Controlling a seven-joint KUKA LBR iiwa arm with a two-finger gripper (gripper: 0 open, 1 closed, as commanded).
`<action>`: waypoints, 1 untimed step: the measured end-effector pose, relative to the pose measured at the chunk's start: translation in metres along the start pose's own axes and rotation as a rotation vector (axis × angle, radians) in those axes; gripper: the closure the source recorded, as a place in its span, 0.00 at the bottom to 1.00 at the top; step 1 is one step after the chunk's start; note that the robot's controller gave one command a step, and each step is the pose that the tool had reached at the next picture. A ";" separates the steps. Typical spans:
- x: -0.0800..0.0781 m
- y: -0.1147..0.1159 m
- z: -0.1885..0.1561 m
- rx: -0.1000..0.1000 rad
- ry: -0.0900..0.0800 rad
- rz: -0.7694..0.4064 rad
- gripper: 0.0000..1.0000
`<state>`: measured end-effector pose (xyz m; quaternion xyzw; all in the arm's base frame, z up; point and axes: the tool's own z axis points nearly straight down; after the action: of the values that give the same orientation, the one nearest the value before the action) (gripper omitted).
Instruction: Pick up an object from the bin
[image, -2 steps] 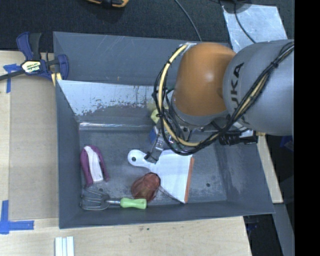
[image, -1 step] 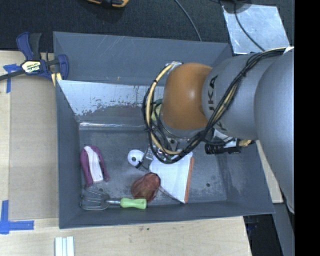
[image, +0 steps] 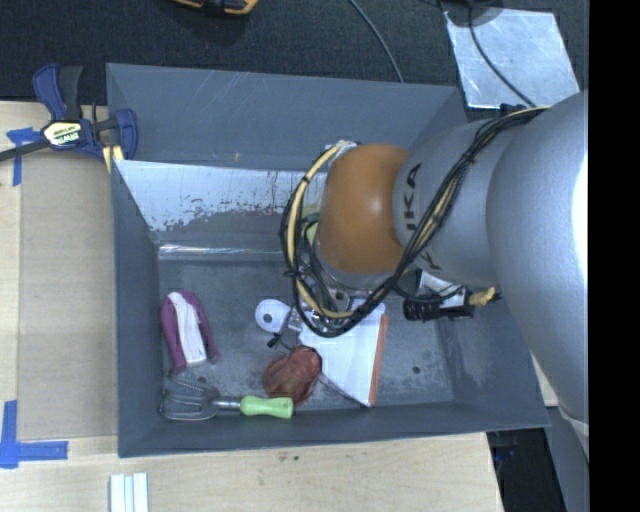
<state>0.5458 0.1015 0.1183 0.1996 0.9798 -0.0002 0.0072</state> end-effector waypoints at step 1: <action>-0.004 -0.005 -0.014 -0.006 -0.009 -0.009 0.00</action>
Offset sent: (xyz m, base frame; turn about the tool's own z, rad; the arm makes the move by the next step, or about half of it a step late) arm -0.0104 -0.0124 -0.0466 0.0197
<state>0.5476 0.0948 0.1321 0.1953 0.9807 0.0018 0.0121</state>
